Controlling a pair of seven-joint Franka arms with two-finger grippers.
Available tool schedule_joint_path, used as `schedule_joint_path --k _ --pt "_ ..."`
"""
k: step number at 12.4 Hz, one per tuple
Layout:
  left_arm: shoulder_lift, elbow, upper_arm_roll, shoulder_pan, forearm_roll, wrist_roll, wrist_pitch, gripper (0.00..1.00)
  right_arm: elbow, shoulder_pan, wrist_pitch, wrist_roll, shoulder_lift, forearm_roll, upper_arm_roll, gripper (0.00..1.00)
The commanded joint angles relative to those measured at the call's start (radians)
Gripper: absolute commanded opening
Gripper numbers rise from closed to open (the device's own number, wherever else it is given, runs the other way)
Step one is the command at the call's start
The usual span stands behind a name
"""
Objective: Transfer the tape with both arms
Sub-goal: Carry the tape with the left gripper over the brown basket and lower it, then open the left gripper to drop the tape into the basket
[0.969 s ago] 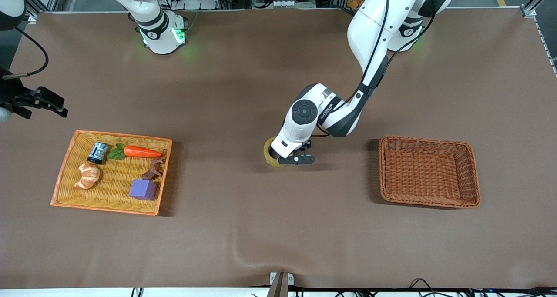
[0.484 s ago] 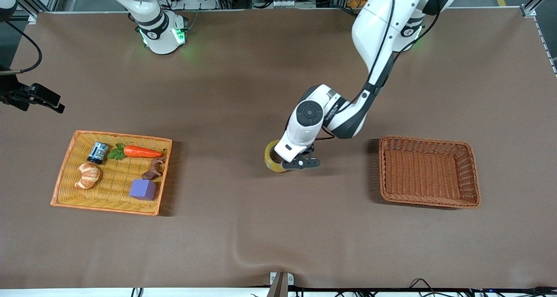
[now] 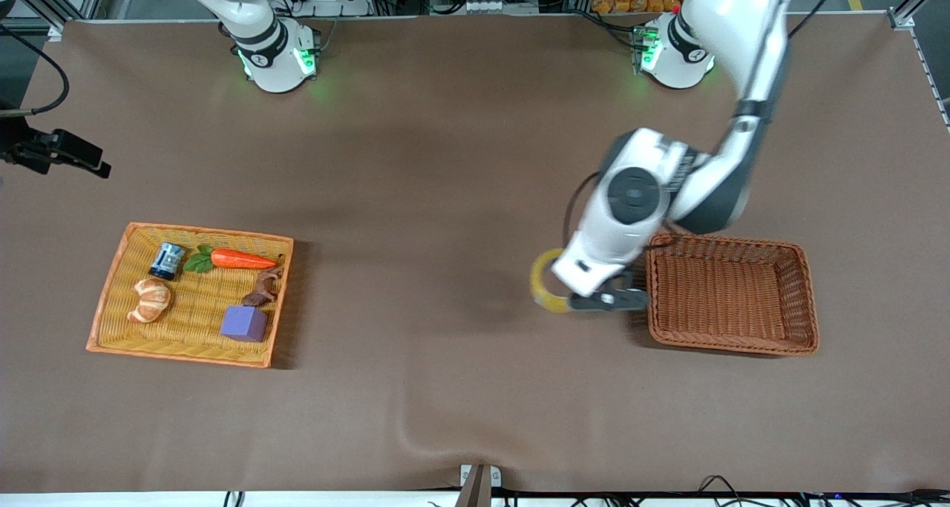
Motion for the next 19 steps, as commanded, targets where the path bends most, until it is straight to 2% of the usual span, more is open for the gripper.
schedule_joint_path --k 1,4,6,7,9,10,11,14,19 --pt "-0.082 -0.093 -0.014 0.159 0.021 0.236 -0.010 0.00 0.042 0.011 -0.029 0.018 0.032 -0.006 0.009 1.00" --pt "-0.090 -0.148 -0.019 0.340 0.021 0.518 0.021 0.00 0.044 0.015 0.005 0.018 0.028 -0.006 0.009 1.00" --pt "-0.055 -0.205 -0.019 0.426 0.021 0.616 0.132 0.00 0.051 0.015 0.036 0.020 0.027 0.000 0.009 1.00" --pt "-0.030 -0.235 -0.019 0.462 0.021 0.667 0.206 0.00 0.051 0.015 0.045 0.020 0.025 0.000 0.009 1.00" --pt "0.005 -0.239 -0.019 0.479 0.020 0.695 0.234 0.00 0.061 0.015 0.068 0.018 0.025 -0.001 0.009 1.00" --pt "0.009 -0.234 -0.017 0.481 0.021 0.696 0.234 0.69 0.061 0.014 0.063 0.018 0.022 -0.001 0.009 1.00" --pt "0.007 -0.233 -0.017 0.479 0.020 0.696 0.234 1.00 0.061 0.014 0.066 0.018 0.024 -0.001 0.007 1.00" --pt "-0.036 -0.205 -0.011 0.494 0.021 0.698 0.215 1.00 0.061 0.011 0.067 0.020 0.022 0.000 0.006 1.00" --pt "-0.220 -0.101 -0.035 0.484 0.020 0.687 -0.012 1.00 0.061 0.014 0.070 0.018 0.025 0.000 0.007 1.00"
